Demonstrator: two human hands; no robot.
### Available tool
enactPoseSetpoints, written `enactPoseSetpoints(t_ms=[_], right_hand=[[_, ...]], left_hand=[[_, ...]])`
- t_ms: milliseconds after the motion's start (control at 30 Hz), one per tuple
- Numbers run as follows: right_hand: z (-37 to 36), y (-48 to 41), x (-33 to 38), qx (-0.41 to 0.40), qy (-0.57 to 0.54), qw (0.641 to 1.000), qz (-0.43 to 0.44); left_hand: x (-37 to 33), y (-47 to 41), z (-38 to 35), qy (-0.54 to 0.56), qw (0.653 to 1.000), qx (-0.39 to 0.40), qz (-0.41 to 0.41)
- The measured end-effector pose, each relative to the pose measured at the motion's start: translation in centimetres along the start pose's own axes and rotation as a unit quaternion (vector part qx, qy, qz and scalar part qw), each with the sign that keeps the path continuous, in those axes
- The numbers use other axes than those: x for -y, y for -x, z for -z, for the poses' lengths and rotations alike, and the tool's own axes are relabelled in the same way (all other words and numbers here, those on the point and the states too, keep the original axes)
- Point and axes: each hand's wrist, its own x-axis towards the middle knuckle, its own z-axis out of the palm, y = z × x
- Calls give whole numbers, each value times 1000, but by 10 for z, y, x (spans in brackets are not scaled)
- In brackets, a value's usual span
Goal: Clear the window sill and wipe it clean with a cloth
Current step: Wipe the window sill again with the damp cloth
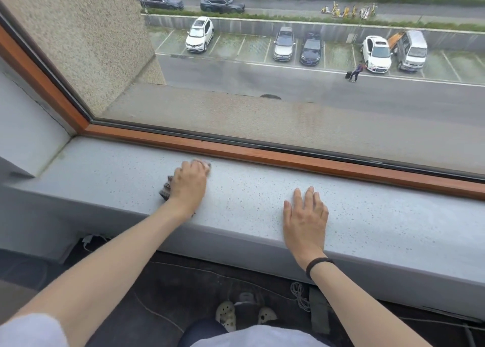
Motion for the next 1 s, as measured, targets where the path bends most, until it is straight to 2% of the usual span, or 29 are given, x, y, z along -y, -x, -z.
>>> enactPoseSetpoints(t_ms=[67,100,133,200,267,300,333,400,467,567,667,767,867,933,1000], right_hand=[[0,-1,0,-3,1,1000,-1],[0,-1,1,-4,2,1000,-1],[-1,-1,1,-4,2,1000,-1],[-1,0,1,-6,6,1000,-2],[0,0,0,-7,5,1000,-2],[0,0,2,-9,2,1000,1],[0,0,2,-12,-1,1000,1],[0,0,1,-11,-5,1000,0],[0,-1,2,-11,-6,1000,-3],[-2,1,4,-12,-8,1000,-8],[-3,-1,0,-23,-8,1000,-10],[-5,-1,-1,-29,-8,1000,-9],[-5,-1,0,-35,-6,999,0],[-5,-2,-1,-38,-8,999,-1],[-6,-1,0,-35,-10,999,-1]], left_hand=[[-13,-18,1,4,998,-10,61],[-28,-21,-2,19,998,-17,65],[-45,-18,-4,40,998,-23,43],[-68,-2,-8,54,997,-12,-61],[-54,1,-9,67,983,-38,-167],[-36,-2,-10,70,980,-49,-180],[-19,-6,-11,80,983,-48,-159],[1,-18,-14,106,991,-46,-63],[-14,-27,-17,112,992,-51,14],[-62,-28,-17,143,986,-72,41],[-110,-24,-19,201,974,-86,-57],[-150,-21,-22,220,955,-50,-192],[-134,-25,-24,198,947,-44,-249],[-97,-26,-27,186,958,-58,-211],[-56,-25,-32,185,974,-64,-117]])
